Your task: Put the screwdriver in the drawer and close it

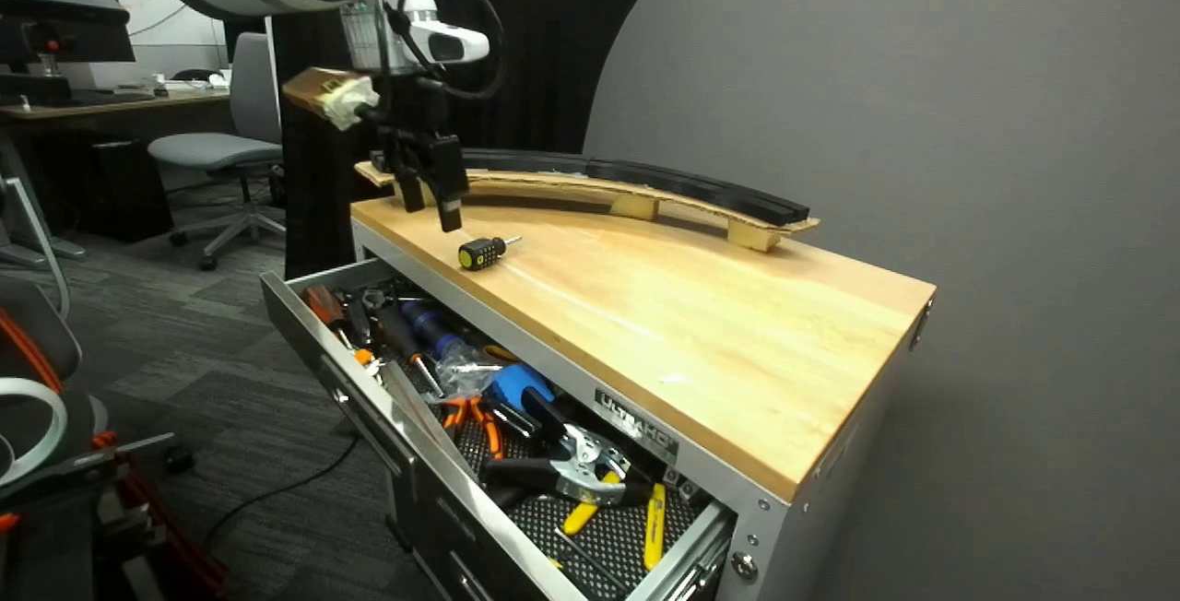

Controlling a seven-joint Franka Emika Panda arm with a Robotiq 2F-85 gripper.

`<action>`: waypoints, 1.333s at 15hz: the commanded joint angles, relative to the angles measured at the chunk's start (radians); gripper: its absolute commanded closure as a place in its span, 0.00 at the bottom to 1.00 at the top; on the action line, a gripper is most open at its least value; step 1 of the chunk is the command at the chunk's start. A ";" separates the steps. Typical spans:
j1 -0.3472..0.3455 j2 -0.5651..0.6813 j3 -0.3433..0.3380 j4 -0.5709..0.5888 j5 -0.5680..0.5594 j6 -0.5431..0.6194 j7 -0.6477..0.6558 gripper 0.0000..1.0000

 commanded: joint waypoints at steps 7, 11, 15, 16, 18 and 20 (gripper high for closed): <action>0.218 0.357 -0.213 0.421 -0.213 -0.022 0.153 0.00; 0.229 0.334 -0.247 0.427 -0.201 -0.059 0.145 0.00; 0.206 0.297 -0.257 0.384 -0.188 -0.115 0.130 0.00; 0.203 0.294 -0.262 0.377 -0.189 -0.125 0.137 0.00; 0.189 0.282 -0.271 0.359 -0.187 -0.139 0.141 0.00; 0.189 0.284 -0.278 0.350 -0.189 -0.152 0.164 0.00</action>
